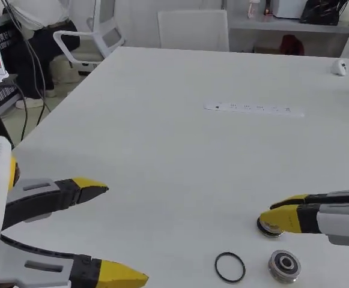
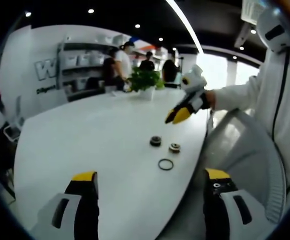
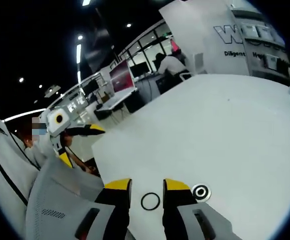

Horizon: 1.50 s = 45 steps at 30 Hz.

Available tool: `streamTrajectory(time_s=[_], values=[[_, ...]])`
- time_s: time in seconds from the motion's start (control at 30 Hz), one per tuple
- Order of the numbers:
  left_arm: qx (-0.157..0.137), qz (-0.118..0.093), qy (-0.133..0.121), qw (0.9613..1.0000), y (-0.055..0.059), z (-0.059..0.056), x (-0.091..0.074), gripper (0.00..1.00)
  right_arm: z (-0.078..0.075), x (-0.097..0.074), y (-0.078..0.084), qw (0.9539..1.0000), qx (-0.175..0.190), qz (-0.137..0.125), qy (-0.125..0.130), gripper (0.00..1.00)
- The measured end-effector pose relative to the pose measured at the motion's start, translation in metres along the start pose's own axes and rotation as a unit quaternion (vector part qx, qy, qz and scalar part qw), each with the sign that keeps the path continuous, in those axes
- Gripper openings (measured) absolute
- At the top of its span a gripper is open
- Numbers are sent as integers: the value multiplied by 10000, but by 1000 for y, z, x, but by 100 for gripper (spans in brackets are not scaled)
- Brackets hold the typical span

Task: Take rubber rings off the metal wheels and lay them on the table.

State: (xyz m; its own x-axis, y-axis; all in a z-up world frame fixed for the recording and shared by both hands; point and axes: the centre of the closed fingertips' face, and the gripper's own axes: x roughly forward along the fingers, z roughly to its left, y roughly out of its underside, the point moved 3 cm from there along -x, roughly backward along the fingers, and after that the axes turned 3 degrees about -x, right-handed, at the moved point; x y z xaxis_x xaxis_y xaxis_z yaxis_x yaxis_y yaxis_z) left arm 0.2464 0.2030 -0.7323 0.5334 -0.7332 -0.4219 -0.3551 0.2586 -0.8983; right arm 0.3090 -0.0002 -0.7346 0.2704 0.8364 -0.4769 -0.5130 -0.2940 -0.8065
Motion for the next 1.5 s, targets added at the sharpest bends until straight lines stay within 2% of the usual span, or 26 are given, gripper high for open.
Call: streamTrajectory(time_s=[0.1, 0.27, 0.6, 0.77, 0.93, 1.07, 1.3, 1.5], values=[[-17, -39, -43, 10000, -2, -2, -1, 89, 3, -8, -8, 9998, 6, -172, -48, 24], [-49, -65, -116, 9999, -4, -8, -4, 89, 2, -23, -16, 9991, -291, -319, 6, 31], [-212, -167, -366, 9990, -10, -14, -9, 91, -1, -53, -34, 9968, -350, -717, -54, 41], [-241, -151, -456, 9986, -13, -16, -8, 93, -13, -67, -39, 9954, -456, -842, -4, 44], [-201, -81, -493, 9986, -16, -22, -5, 92, -24, -79, -39, 9938, -746, -811, 156, 54], [-185, -79, -518, 9985, -23, -25, -3, 93, -30, -87, -38, 9929, -877, -778, 204, 56], [-144, -71, -551, 9984, -37, -27, 7, 95, -42, -94, -27, 9917, -1081, -630, 312, 64], [-58, -49, -583, 9983, -51, -27, 13, 98, -51, -96, -11, 9916, -1200, -359, 329, 68]])
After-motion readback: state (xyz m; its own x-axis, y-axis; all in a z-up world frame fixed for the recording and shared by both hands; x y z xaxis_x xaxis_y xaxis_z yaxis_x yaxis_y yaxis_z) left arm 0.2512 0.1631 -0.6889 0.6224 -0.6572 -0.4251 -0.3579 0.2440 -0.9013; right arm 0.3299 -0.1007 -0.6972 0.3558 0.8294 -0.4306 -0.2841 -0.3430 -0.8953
